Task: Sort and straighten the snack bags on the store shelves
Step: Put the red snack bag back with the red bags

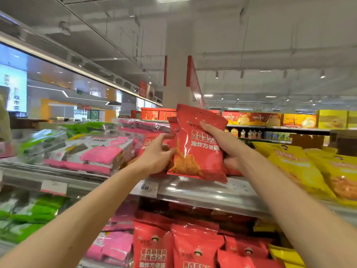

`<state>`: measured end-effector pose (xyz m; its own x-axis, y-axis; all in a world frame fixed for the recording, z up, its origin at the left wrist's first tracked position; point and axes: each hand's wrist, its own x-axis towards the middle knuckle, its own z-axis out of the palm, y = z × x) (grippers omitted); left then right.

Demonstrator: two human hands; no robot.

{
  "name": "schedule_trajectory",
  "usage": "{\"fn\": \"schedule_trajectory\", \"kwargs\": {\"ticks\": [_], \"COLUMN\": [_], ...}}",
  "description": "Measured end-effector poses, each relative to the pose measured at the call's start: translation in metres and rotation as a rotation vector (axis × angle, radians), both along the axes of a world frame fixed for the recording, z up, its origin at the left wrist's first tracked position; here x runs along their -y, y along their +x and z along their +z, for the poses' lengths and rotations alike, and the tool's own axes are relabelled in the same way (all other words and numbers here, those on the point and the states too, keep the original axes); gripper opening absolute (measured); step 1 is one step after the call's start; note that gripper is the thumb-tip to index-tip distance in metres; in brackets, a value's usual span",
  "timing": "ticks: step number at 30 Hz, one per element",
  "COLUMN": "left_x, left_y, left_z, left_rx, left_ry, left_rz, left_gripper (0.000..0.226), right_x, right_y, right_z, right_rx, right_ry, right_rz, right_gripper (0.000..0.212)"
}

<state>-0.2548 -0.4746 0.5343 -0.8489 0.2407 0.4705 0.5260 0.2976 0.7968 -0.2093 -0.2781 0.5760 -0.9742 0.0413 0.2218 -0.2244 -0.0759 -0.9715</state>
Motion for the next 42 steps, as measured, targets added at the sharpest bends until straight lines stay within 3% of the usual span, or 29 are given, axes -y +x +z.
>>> {"fn": "schedule_trajectory", "kwargs": {"ticks": [7,12,14,16,19,20,25,27,30,35,42], "left_x": [0.004,-0.004,-0.004,-0.002,-0.005,-0.008,-0.020,-0.028,-0.039,-0.039,-0.038], "left_y": [-0.009,-0.010,-0.010,-0.010,-0.006,-0.005,-0.002,-0.005,-0.012,-0.020,0.009], "left_z": [0.004,0.005,0.004,0.004,-0.001,-0.003,-0.010,-0.007,-0.010,-0.016,-0.028], "left_rx": [-0.069,-0.082,-0.087,-0.196,-0.358,-0.380,-0.645,-0.751,-0.649,-0.568,-0.664], "left_ry": [-0.133,-0.155,-0.181,-0.333,-0.558,-0.583,-0.625,-0.676,-0.766,-0.734,-0.420], "left_rz": [-0.051,-0.081,-0.106,-0.050,0.122,0.170,0.394,0.315,0.182,0.166,0.177], "left_gripper": [0.043,0.051,0.065,0.071,0.065,0.065,0.070,0.069,0.066,0.065,0.060], "right_x": [-0.030,-0.061,-0.066,-0.066,-0.063,-0.060,-0.051,-0.043,-0.034,-0.036,-0.028], "right_y": [0.016,0.038,0.037,0.030,0.022,0.023,0.034,0.038,0.029,0.021,0.041], "right_z": [0.017,0.018,0.005,-0.010,-0.022,-0.023,-0.029,-0.035,-0.045,-0.047,-0.051], "right_rx": [-0.079,-0.167,-0.153,-0.169,-0.243,-0.272,-0.405,-0.334,-0.194,-0.096,-0.303], "right_ry": [0.020,0.037,0.107,0.183,0.504,0.631,1.087,1.218,1.366,1.378,1.285], "right_rz": [-0.182,-0.394,-0.454,-0.528,-0.790,-0.863,-0.978,-0.875,-0.783,-0.761,-0.884], "right_gripper": [0.048,0.029,0.033,0.045,0.096,0.103,0.077,0.077,0.080,0.080,0.079]}}
